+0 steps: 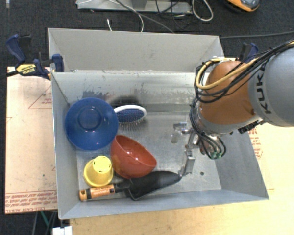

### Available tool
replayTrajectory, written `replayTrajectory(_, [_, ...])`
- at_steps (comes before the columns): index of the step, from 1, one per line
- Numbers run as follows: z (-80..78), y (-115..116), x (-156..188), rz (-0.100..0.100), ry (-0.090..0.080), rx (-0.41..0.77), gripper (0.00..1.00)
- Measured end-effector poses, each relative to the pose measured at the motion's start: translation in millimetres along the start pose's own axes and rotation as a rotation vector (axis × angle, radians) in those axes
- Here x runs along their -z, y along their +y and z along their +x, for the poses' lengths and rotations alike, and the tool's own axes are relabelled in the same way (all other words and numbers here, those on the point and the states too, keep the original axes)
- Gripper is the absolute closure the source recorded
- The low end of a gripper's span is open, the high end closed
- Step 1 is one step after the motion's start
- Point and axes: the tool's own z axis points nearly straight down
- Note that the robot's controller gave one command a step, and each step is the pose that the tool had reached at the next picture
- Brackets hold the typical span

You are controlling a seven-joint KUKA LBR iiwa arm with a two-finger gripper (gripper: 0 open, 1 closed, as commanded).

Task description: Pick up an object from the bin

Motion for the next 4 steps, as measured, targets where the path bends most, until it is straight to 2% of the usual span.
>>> replayTrajectory(1, [-1.8,0,4,0.0,-0.008,0.0,0.0])
replayTrajectory(2, [21.5,67,-83,-0.001,-0.005,0.259,0.0])
replayTrajectory(3, [1.8,100,-30,-0.002,-0.012,0.055,0.0])
replayTrajectory(4, [33.9,175,-54,0.002,-0.002,0.572,0.0])
